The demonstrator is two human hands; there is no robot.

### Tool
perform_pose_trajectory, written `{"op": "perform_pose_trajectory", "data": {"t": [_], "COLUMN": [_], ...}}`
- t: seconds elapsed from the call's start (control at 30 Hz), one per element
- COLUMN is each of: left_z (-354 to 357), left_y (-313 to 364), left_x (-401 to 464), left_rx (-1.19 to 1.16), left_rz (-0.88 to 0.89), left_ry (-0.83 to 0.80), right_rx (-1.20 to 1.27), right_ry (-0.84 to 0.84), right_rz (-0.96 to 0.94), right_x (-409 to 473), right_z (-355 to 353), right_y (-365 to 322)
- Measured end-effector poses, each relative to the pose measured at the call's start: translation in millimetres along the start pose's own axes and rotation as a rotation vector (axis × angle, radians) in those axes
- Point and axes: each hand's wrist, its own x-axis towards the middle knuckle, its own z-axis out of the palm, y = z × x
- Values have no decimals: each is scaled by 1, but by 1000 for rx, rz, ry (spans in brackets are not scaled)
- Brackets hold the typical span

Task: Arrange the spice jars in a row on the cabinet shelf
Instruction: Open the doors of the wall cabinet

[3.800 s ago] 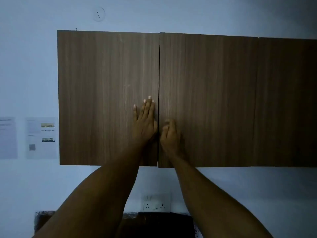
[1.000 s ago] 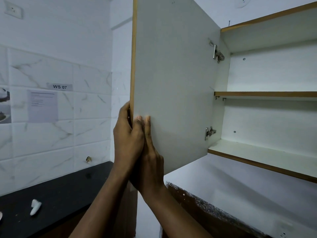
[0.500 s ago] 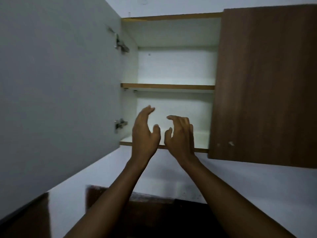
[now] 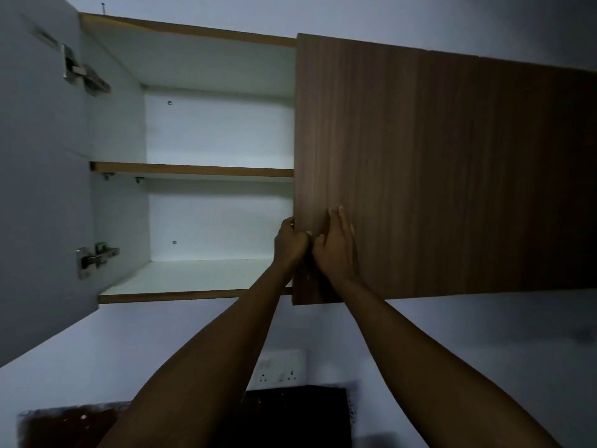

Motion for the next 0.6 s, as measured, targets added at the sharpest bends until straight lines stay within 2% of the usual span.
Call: {"op": "perform_pose_trajectory", "data": {"t": [0.07,0.2,0.33,0.43,0.6], "left_z": [3,17,46,71,119], "left_y": [-3,-1,10,32,67], "left_x": [-6,-42,-96,-136,-189], "left_rx": [8,-32,-132,-209,-298], "left_rz": [44,220,370,448,572], "left_ry": [107,266,405,440,351], "right_rx": [88,257,283,271,157], "right_ry": [39,225,251,244,302], "right_rz": [27,85,102,99,84], "right_x": [-6,-22,-48,-70,-103], "right_z": [-8,-36,-76,-118,-201], "right_y": [-2,-13,-21,-21,-1]}}
